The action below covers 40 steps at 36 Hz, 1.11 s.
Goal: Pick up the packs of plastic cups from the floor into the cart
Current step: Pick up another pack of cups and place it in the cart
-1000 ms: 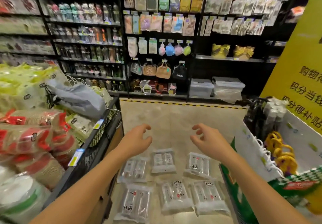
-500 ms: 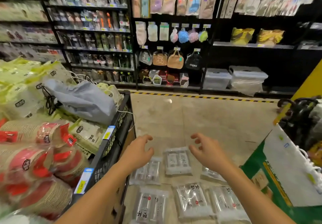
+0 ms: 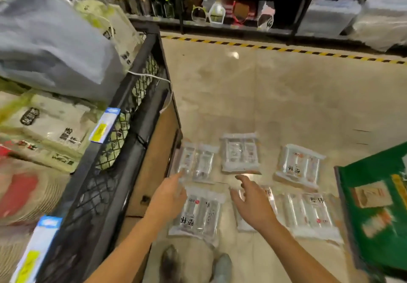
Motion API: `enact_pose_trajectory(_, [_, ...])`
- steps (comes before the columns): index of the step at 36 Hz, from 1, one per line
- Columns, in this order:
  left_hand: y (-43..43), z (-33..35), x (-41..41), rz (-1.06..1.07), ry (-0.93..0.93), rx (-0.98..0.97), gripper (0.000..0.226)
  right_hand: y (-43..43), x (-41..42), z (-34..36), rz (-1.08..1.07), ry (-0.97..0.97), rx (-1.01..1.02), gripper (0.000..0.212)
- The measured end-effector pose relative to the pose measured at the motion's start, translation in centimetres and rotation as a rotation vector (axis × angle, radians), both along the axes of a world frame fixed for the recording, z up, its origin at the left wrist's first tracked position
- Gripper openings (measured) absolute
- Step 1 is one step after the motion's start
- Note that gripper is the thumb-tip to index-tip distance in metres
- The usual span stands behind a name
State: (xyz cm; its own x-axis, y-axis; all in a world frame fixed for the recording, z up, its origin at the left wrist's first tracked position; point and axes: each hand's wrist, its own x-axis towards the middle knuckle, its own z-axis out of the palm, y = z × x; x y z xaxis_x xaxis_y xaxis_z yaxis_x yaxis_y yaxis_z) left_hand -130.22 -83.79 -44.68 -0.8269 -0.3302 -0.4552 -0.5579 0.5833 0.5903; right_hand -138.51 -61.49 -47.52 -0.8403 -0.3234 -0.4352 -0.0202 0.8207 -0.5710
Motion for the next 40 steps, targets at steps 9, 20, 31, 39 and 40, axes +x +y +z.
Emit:
enact_pose_trajectory(9, [-2.4,-21.2,-0.6,0.025,-0.162,0.019,0.053,-0.6,1.6,-22.3,-0.093,-0.208,0.045,0.058])
enact_pose_trajectory(20, [-4.9,-51.3,0.7,-0.073,-0.364,0.038,0.078,-0.3,4.3,-50.0,-0.107,-0.319,0.041,0.072])
enact_pose_trajectory(31, [-5.6,-63.4,0.9,-0.078,-0.290,0.154,0.073,-1.1,5.2,-62.5,-0.144,-0.309,-0.118,0.082])
enact_pose_trajectory(39, [-3.5,-53.8,-0.8,0.018,-0.115,0.205,0.066,0.6,2.9,-52.4,-0.202,-0.169,-0.134,0.072])
enact_pose_trajectory(40, [-3.3,-51.5,-1.7,0.001,-0.088,0.199,0.068,0.9,2.0,-49.9,-0.208,-0.155,-0.138,0.071])
